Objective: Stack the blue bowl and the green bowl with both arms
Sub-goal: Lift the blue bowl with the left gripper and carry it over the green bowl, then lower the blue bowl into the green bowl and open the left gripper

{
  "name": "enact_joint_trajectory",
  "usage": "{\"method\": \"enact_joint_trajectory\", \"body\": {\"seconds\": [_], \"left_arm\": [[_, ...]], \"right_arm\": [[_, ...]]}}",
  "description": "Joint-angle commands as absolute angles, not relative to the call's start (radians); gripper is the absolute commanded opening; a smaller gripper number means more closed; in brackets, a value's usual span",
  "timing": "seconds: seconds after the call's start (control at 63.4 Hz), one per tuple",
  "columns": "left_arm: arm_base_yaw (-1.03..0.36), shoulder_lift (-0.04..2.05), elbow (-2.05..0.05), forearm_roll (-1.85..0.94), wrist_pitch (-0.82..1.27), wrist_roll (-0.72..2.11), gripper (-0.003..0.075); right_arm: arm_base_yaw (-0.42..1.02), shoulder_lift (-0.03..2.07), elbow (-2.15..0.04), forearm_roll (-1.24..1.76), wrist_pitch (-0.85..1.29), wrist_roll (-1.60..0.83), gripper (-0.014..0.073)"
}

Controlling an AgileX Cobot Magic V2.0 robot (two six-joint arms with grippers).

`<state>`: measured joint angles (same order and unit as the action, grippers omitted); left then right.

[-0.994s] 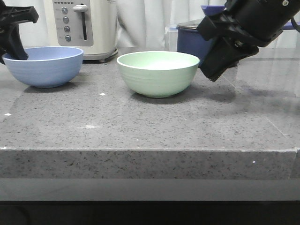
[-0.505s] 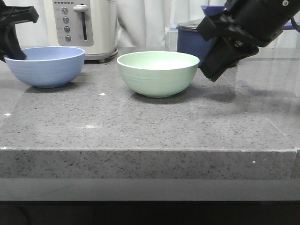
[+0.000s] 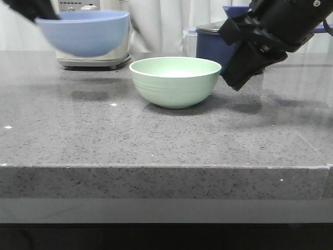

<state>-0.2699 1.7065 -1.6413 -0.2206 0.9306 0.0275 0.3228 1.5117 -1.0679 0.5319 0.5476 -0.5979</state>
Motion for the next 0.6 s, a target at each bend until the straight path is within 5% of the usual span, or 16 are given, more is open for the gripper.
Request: {"method": "enact_joint_trajectory", "body": {"seconds": [0.0, 0.584], "left_arm": [[-0.332, 1.667, -1.732, -0.251, 0.924, 0.029, -0.002], [-0.539, 1.824, -1.876, -0.237, 0.967, 0.029, -0.002]], "right_arm": [[0.323, 1.476, -1.091, 0.558, 0.51, -0.607, -0.0063], [0.323, 1.476, -1.091, 0.558, 0.51, -0.607, -0.0063]]}}
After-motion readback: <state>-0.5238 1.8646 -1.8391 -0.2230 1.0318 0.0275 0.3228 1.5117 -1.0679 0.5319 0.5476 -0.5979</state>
